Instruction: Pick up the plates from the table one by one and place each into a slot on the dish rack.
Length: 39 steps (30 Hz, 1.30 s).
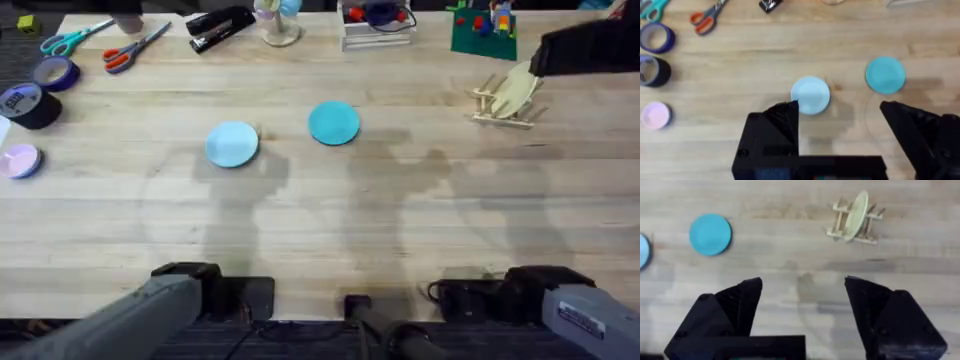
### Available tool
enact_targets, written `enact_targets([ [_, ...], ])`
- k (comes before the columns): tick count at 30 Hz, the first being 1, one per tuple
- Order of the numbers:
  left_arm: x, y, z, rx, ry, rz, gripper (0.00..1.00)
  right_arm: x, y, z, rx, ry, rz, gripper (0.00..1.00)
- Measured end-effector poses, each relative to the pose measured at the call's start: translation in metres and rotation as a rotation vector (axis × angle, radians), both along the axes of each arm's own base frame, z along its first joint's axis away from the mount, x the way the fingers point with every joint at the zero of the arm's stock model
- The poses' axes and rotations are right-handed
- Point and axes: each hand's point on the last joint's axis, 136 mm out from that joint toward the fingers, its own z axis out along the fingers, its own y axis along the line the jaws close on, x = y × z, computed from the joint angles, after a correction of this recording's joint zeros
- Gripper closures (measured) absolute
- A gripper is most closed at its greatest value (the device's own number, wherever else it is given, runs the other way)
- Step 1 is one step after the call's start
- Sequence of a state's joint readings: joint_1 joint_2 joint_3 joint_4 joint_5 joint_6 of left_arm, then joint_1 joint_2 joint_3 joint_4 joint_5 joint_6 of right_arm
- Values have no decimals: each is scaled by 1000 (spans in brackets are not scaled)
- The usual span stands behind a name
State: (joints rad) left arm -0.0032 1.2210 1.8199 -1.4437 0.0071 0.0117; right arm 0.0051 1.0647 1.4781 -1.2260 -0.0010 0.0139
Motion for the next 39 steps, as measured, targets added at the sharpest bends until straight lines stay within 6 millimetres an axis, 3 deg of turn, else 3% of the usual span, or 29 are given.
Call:
enact_targets([
  [2,3,0,-3,1,62,0,8,1,0,1,0,47,0,7],
  [4,18,1,-10,6,144,0,8,12,0,-2,-1,107,0,7],
  [9,21,1,-14,7,162,-1,8,15,0,-5,-1,121,0,7],
  [10,21,1,-14,4,160,1,69,15,0,-5,-1,121,0,7],
  [14,21,1,-13,7,159,-2,705,15,0,-5,-1,121,0,7],
  [15,21,1,-13,7,159,-2,848,15,0,-5,-1,121,0,7],
  [16,21,1,-13,10,159,-6,930,15,0,-5,-1,121,0,7],
  [30,10,0,-20,9,212,-7,959,14,0,-5,-1,121,0,7],
  [35,15,-4,-21,-13,195,-23,959,15,0,-5,-1,120,0,7],
  [39,28,-17,-37,-70,199,-68,959,14,0,-5,-1,121,0,7],
])
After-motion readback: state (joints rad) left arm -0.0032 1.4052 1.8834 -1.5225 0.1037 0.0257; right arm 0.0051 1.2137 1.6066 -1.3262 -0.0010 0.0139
